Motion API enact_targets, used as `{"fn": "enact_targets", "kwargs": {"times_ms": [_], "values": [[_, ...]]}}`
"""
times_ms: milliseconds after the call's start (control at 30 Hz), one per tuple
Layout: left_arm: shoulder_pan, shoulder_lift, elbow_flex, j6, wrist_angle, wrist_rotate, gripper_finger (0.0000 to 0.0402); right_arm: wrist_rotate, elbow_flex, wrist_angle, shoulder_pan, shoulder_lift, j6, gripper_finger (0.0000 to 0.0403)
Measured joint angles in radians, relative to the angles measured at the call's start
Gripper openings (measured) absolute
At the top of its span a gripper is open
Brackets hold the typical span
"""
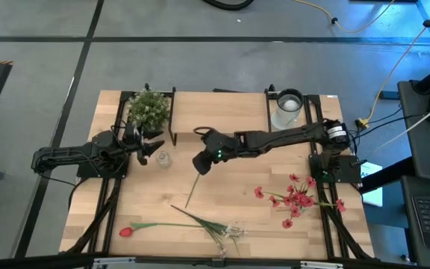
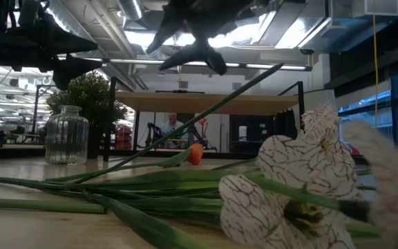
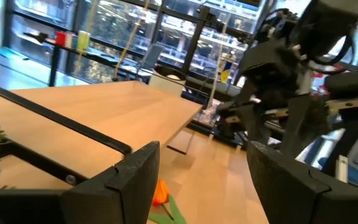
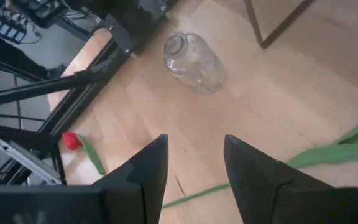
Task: Pick and place flowers into a vace then onto a shelf
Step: Put the orange flower into the bottom transparent vase
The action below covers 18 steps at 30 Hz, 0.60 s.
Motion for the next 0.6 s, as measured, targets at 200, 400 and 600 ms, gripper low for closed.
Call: {"fn": "enact_targets", "kwargs": {"times_ms": [200,400,600], "values": [[0.000,0.000,0.000,0.000,-0.006,0.053,0.0235,-0.003,0.000,-0.005,0.002,0.066,0.093,0.0158],[0.000,0.000,0.000,0.009,-0.021,0.077,0.0235,0.034,0.000,-0.003,0.016,0.130,0.201,0.0158],[0.000,0.000,0.000,0.038,-0.021,0.082,0.0235,0.046,0.000,-0.005,0.022,0.186,0.281,0.0158]]}}
